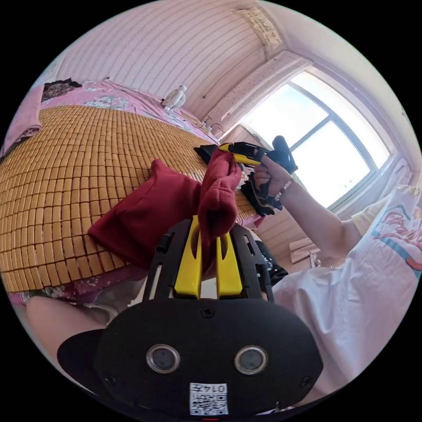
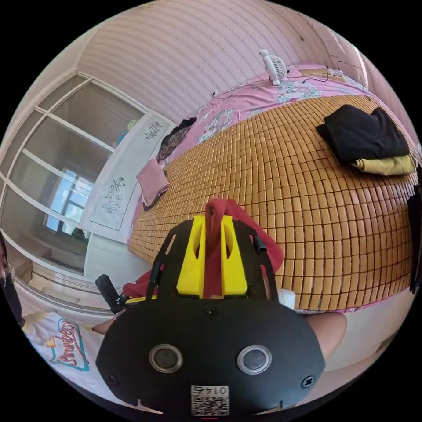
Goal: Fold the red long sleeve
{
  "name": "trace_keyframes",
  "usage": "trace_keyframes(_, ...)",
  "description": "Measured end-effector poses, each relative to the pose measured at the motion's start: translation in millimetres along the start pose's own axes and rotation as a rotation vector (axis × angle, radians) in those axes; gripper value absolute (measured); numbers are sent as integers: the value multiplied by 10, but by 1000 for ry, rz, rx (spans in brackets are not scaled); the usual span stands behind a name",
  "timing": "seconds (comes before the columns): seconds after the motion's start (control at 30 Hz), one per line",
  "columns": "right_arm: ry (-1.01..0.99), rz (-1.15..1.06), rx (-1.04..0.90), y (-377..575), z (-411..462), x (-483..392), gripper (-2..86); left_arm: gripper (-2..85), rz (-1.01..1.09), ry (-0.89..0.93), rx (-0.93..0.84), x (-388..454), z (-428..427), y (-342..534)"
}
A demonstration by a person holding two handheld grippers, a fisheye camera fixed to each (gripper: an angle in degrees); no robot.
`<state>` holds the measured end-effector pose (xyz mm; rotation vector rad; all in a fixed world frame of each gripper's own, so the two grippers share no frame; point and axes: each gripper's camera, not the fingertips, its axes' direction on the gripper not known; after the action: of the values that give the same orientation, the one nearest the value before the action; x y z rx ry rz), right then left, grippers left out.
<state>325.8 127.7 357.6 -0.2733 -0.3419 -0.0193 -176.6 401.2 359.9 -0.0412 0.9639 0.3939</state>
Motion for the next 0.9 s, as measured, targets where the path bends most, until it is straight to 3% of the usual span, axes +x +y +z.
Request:
trace_keyframes(0.13,125,-47,-187,-545,860,-346,76,42,-254,-93,45,-554,-65,-140)
trace_keyframes(0.23,242,-29,-263,-717,1256,-354,82,47,-436,-205,-37,-994,21,-216)
trace_keyframes(0.33,167,-6,-216,-796,1216,-396,88,59,-525,-162,-53,-1268,34,-264)
trace_keyframes(0.43,95,-97,-45,-775,877,-552,101,61,-533,-176,-68,-1320,24,-353)
trace_keyframes(0.57,198,-223,66,-735,604,-690,104,62,-549,-232,1,-1286,-145,-429)
trace_keyframes(0.73,273,-328,-171,-825,1058,-718,181,93,-544,-235,31,-1220,-204,-517)
trace_keyframes(0.9,426,-371,-333,-991,1536,-655,171,131,-530,-223,-8,-1167,13,-578)
